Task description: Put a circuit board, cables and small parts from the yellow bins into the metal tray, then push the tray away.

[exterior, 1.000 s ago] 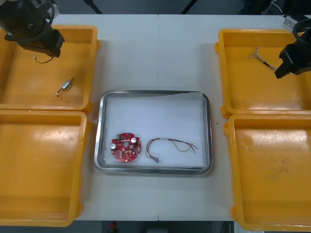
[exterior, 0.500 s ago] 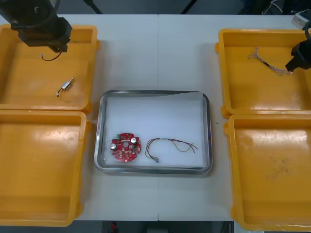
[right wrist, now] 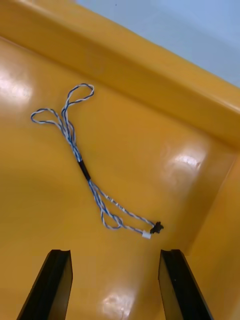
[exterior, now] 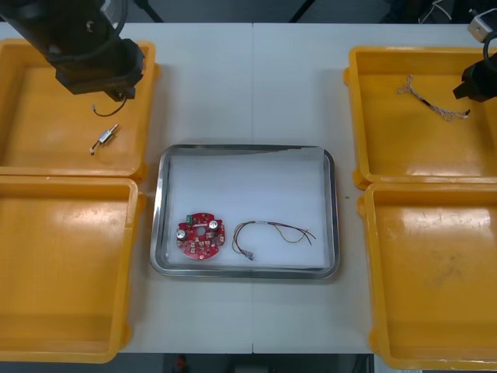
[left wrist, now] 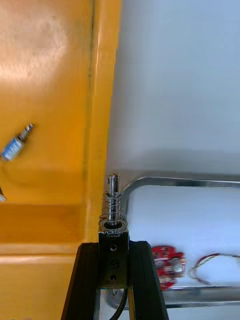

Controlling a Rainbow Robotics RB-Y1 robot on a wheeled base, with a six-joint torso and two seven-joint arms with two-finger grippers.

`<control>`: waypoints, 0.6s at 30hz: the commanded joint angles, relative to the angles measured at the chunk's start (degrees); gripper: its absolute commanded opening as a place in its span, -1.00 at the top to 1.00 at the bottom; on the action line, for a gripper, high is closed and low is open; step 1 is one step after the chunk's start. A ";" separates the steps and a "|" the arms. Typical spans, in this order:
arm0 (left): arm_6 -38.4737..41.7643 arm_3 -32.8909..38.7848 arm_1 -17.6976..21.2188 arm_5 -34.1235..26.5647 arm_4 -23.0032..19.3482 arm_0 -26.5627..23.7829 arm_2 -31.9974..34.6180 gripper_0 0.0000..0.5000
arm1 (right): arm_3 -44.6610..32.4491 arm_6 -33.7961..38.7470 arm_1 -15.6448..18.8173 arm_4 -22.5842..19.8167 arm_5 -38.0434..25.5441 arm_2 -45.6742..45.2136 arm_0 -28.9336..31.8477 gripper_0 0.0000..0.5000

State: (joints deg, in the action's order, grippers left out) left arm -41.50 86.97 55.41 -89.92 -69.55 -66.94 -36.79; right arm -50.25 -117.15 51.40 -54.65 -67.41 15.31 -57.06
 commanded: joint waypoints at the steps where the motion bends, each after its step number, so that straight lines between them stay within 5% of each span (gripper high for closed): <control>1: 6.08 7.25 2.60 -0.69 0.55 2.60 1.81 1.00 | 4.02 -6.69 -2.35 -0.37 4.22 -1.25 -4.55 -1.00; 10: 15.83 18.76 2.51 -0.52 6.79 6.91 -1.97 1.00 | 11.41 -17.15 -5.34 -6.00 15.91 3.23 -5.25 -1.00; 18: 18.65 17.97 -1.53 0.80 12.51 6.99 -7.07 1.00 | 16.24 -24.18 -7.10 -6.70 19.95 3.93 -5.78 -1.00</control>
State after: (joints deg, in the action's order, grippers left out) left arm -26.27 105.45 55.27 -89.82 -58.75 -59.71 -42.81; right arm -35.44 -138.87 45.25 -60.54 -49.12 19.02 -59.52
